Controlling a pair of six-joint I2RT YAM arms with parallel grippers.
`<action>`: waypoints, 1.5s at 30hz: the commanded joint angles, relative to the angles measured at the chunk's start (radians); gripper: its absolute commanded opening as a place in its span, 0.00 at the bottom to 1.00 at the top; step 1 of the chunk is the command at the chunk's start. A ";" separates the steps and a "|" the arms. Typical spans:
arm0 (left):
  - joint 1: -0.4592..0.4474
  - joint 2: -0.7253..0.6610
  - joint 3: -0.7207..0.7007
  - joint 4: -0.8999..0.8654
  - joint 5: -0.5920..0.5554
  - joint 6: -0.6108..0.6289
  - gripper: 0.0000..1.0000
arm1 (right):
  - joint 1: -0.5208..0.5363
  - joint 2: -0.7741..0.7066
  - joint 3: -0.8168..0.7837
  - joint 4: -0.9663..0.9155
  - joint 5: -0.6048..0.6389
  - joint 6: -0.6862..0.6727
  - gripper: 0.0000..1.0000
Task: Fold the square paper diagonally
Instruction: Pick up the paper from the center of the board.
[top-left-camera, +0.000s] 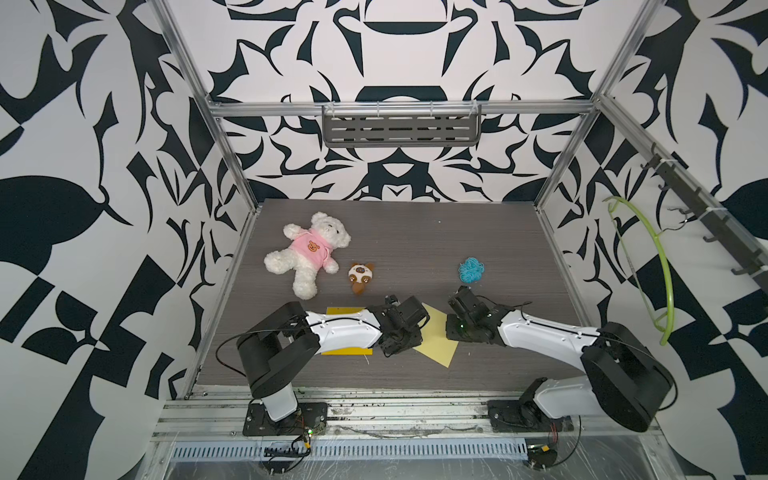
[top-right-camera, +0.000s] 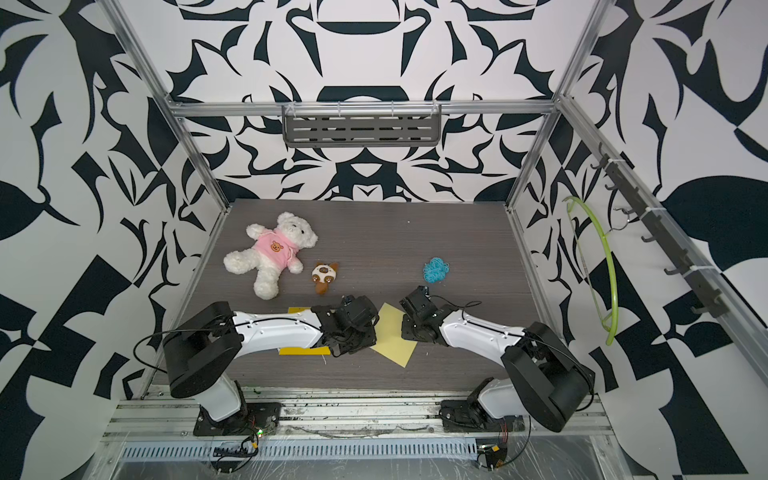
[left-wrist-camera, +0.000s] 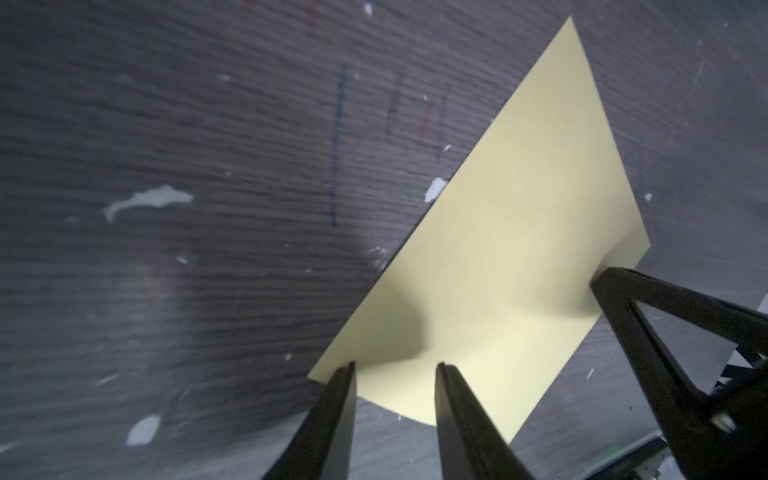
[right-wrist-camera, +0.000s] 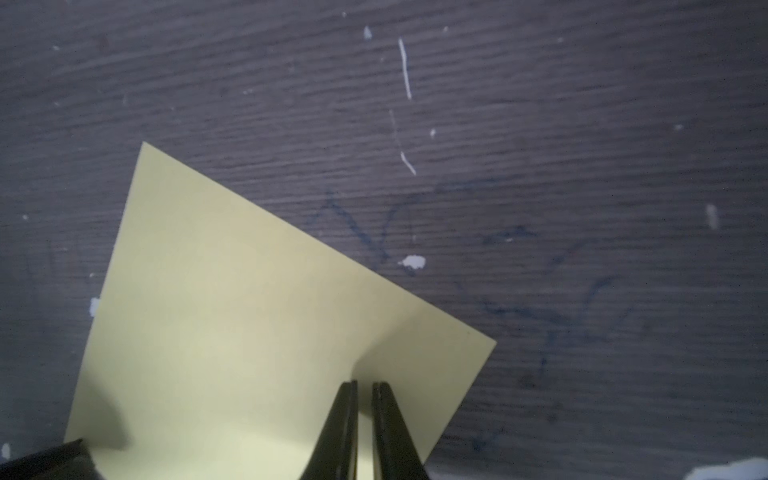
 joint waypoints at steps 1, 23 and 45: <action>0.012 0.053 -0.058 -0.027 -0.010 -0.004 0.38 | 0.006 0.026 -0.040 -0.032 -0.008 0.019 0.14; 0.047 0.020 -0.121 0.201 0.038 -0.065 0.58 | 0.008 0.016 -0.068 0.012 -0.041 0.042 0.15; 0.078 0.013 -0.128 0.348 0.102 -0.094 0.72 | 0.009 0.011 -0.098 0.086 -0.099 0.062 0.15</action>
